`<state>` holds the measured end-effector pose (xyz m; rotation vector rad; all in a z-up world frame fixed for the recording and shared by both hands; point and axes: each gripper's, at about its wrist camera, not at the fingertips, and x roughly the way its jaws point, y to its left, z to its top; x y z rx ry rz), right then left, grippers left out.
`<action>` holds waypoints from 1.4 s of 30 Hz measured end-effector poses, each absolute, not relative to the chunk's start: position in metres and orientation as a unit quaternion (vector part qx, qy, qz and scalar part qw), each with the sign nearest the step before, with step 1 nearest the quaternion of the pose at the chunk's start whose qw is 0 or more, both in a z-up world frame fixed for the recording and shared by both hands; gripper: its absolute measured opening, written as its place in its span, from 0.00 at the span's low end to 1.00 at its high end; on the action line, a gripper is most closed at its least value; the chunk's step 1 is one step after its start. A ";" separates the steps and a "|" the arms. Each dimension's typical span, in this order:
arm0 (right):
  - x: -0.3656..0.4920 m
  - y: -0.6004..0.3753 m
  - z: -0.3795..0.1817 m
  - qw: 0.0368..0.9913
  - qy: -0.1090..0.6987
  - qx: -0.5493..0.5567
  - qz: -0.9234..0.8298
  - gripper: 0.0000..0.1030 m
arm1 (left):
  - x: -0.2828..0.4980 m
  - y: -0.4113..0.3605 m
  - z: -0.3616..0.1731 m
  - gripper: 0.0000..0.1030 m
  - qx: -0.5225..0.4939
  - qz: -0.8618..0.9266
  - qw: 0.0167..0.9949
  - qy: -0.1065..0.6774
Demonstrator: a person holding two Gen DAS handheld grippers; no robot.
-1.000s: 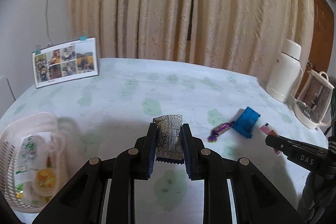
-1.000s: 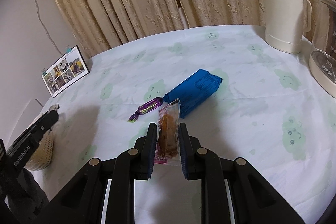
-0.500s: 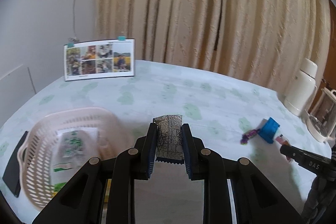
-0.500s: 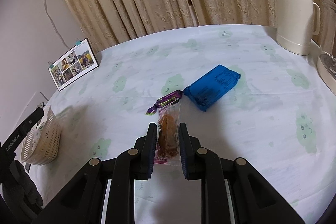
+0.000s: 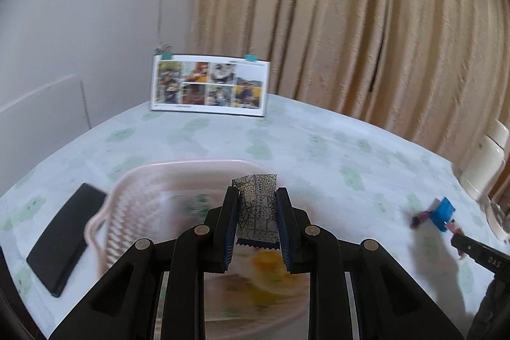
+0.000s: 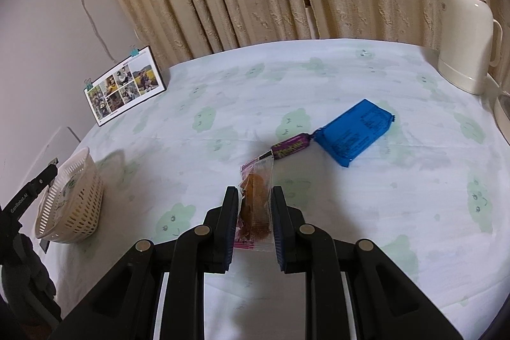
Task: Organize snacks
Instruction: 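Open the left tool to drop the silver snack into the basket, then lower the orange pastry packet into the basket and open the right tool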
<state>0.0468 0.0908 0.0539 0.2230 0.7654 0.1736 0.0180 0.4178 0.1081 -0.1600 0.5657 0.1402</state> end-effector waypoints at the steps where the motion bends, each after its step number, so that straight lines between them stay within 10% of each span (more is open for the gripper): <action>1: 0.047 0.094 0.054 0.918 0.372 0.106 0.086 0.18 | 0.017 0.423 0.108 0.24 -0.081 0.073 0.954 0.278; 6: 0.048 0.111 0.057 0.918 0.373 0.095 0.099 0.18 | 0.010 0.445 0.107 0.26 -0.096 0.088 0.951 0.281; 10: 0.048 0.126 0.061 0.918 0.372 0.085 0.110 0.18 | 0.008 0.458 0.104 0.49 -0.117 0.092 0.948 0.282; 42: 0.061 0.332 0.093 0.883 0.364 0.000 0.298 0.22 | -0.015 0.504 0.124 0.55 -0.145 0.113 0.951 0.249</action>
